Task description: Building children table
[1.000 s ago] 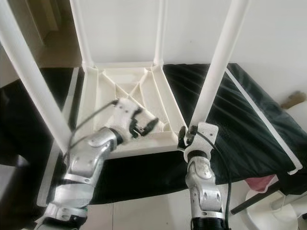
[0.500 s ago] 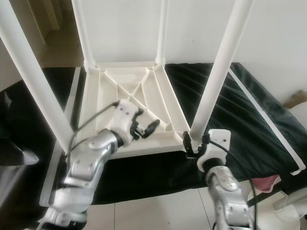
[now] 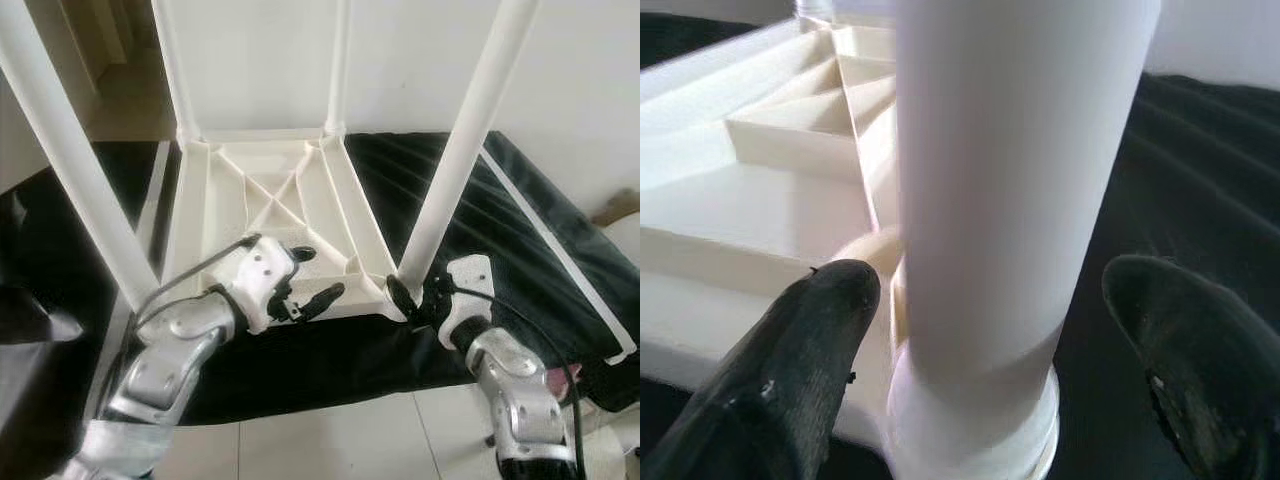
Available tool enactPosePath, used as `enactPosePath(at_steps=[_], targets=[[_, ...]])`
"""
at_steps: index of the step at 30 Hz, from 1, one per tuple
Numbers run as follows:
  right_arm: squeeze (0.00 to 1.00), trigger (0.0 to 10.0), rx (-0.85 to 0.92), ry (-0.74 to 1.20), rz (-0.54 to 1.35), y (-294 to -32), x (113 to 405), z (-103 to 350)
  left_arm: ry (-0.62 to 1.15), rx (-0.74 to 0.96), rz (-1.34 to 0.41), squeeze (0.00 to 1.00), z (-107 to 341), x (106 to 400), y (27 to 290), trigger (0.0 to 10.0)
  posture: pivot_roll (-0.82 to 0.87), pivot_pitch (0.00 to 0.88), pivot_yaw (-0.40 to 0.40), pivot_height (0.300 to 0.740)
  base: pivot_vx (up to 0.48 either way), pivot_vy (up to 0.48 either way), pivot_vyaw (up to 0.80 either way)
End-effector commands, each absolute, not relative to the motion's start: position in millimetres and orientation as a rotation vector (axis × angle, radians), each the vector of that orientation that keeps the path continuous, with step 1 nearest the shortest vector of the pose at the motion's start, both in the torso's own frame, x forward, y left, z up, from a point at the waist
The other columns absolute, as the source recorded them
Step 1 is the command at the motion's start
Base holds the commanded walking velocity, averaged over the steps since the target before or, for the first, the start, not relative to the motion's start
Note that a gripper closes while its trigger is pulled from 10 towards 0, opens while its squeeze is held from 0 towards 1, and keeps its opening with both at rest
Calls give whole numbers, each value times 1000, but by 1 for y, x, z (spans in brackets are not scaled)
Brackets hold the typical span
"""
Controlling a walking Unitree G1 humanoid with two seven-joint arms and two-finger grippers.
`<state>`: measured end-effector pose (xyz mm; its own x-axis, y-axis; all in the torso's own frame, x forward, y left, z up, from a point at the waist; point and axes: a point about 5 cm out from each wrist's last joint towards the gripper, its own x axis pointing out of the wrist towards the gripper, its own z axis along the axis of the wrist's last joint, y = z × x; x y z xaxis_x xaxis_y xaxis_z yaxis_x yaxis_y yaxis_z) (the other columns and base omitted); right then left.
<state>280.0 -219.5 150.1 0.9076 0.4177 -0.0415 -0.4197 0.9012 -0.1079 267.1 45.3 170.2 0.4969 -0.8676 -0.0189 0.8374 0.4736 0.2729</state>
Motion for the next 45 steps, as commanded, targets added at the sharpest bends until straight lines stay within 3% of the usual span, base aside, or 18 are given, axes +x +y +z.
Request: enactPosePath(at_steps=[1,12,13,14,26,27,35,45], targets=[[0,10000,-104,15,479,-217,281,149,-125,265,-1177,0,168,258,38,10000,23,0,-20,740,0,0,0],[0,10000,-153,62,578,-209,303,133,-111,283,-1211,0,164,257,23,10000,36,0,-6,740,0,0,0],[0,3961,-161,72,589,-208,304,130,-113,288,-1215,0,165,256,23,10000,42,0,-8,740,0,0,0],[0,0,-167,80,600,-207,304,126,-117,288,-1214,0,166,256,22,10000,47,0,-12,740,0,0,0],[0,0,-174,94,555,-213,306,115,-130,305,-1204,0,168,263,21,10000,40,0,-19,740,0,0,0],[0,10000,-154,97,535,-214,305,113,-129,303,-1205,0,168,264,20,10000,38,0,-21,740,0,0,0],[0,10000,-112,93,387,-208,298,109,-119,306,-1206,0,163,262,20,10000,30,0,-26,740,0,0,0],[0,10000,-2,90,101,-178,285,103,-99,309,-1203,0,158,262,23,10000,36,0,-29,740,0,0,0]])
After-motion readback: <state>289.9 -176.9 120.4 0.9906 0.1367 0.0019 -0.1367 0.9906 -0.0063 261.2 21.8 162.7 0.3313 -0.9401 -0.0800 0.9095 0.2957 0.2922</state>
